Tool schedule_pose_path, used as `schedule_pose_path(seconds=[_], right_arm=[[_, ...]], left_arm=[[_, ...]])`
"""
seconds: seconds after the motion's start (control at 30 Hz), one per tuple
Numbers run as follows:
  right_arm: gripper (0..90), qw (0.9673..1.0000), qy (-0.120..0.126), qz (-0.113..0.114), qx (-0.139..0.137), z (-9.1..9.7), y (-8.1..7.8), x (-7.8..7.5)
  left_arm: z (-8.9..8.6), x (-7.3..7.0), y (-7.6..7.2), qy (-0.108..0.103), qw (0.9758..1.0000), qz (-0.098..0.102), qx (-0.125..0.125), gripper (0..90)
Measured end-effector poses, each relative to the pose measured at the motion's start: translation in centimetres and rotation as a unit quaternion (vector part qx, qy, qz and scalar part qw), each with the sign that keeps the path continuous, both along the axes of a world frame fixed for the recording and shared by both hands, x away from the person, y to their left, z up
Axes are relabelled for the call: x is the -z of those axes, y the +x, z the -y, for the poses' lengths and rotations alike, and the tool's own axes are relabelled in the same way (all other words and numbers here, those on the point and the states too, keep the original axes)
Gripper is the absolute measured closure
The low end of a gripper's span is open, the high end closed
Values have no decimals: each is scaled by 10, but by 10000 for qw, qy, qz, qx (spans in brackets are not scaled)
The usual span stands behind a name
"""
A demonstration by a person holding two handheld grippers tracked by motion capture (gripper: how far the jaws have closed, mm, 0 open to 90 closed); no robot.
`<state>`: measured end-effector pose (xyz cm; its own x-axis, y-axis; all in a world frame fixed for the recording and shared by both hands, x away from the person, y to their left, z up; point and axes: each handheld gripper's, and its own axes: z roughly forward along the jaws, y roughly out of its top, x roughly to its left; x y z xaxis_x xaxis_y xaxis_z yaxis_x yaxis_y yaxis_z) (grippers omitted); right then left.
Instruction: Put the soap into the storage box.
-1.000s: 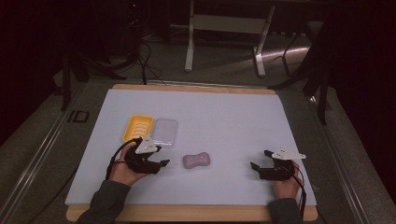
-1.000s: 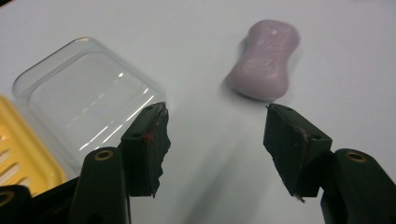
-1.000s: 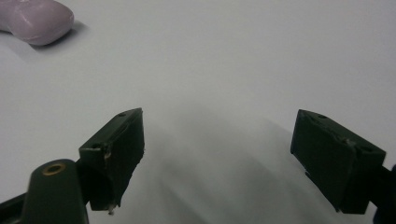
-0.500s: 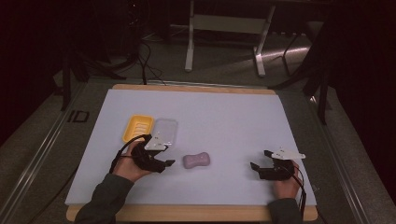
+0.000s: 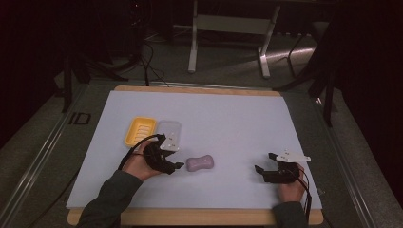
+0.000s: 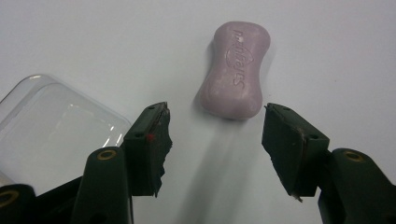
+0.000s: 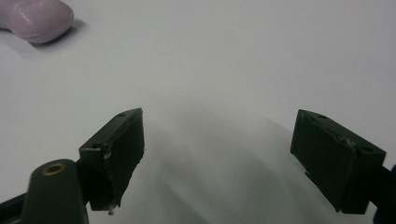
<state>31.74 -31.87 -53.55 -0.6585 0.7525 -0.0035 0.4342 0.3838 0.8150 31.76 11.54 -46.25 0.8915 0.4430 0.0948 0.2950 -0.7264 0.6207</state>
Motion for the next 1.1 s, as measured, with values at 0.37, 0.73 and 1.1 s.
schedule_pose_path(seconds=[0.37,0.73,1.1], right_arm=[[171,10000,16,-3,4,0,0,0],[171,10000,49,6,10,1,0,0],[171,10000,54,22,-4,1,0,0]], left_arm=[[13,-4,8,273,9995,-33,134,415],[27,-5,14,458,9986,-107,221,409],[43,0,20,603,9972,-218,388,400]])
